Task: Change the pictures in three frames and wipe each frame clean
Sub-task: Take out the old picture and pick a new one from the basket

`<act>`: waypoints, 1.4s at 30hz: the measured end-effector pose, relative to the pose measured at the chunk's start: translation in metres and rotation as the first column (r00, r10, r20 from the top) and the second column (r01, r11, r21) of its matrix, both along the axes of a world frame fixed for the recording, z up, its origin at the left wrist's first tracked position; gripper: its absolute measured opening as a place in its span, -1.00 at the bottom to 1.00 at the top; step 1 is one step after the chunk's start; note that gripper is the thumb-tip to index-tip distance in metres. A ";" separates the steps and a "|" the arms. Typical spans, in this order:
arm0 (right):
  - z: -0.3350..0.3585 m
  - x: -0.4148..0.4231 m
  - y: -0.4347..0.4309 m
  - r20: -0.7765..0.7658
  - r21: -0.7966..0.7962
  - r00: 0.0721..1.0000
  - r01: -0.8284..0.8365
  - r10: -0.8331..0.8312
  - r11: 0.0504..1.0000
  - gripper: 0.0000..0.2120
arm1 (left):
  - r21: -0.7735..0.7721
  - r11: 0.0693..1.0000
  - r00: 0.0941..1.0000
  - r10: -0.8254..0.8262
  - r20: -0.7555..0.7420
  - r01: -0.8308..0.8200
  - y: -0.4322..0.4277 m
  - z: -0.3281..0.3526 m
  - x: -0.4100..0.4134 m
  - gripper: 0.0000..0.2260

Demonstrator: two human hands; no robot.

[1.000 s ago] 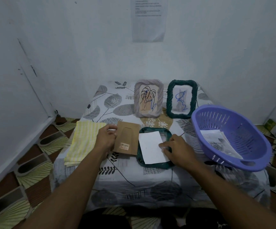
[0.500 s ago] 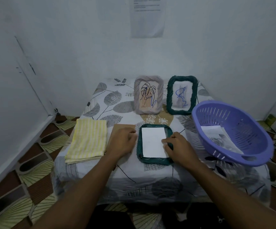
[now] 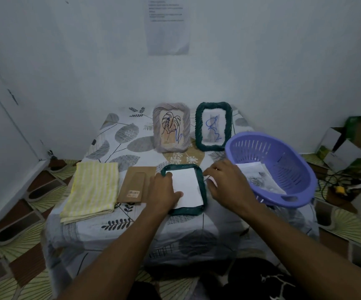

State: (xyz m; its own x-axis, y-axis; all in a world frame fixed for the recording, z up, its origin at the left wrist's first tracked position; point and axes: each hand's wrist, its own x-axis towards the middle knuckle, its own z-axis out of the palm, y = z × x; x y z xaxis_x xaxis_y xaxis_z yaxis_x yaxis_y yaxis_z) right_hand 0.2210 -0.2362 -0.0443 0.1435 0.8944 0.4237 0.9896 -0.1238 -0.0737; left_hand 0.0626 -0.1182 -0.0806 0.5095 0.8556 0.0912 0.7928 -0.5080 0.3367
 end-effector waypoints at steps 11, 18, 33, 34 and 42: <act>0.017 0.038 -0.020 -0.128 -0.201 0.947 0.264 -0.293 0.943 -0.67 | -0.173 0.983 0.925 0.126 0.358 -0.067 0.007 0.004 0.001 -0.51; 0.030 0.055 -0.025 -0.268 -0.111 0.938 0.197 -0.220 0.974 -0.64 | -0.246 0.964 0.716 0.101 0.691 0.102 -0.014 0.034 0.021 -0.76; 0.031 0.060 -0.036 -0.387 -0.084 0.910 0.124 -0.147 0.989 -0.59 | -0.115 0.949 0.910 -0.241 0.337 0.294 -0.063 -0.006 0.097 -0.84; 0.029 0.058 -0.035 -0.390 -0.091 0.909 0.121 -0.148 0.988 -0.58 | -0.062 0.952 0.919 -0.270 0.287 0.300 -0.062 -0.006 0.097 -0.87; 0.023 0.056 -0.027 -0.431 -0.137 0.890 0.099 -0.150 0.986 -0.54 | 0.074 0.944 0.930 -0.301 -0.213 0.322 -0.056 -0.008 0.098 -0.65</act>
State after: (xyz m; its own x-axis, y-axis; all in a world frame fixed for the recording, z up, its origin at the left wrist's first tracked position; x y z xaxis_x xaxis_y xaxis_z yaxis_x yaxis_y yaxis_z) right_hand 0.2774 -0.2634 -0.0218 0.4050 0.8936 0.1933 0.8355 -0.2759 -0.4752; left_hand 0.1602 -0.1741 -0.0888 0.7657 0.6417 0.0443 0.6334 -0.7642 0.1218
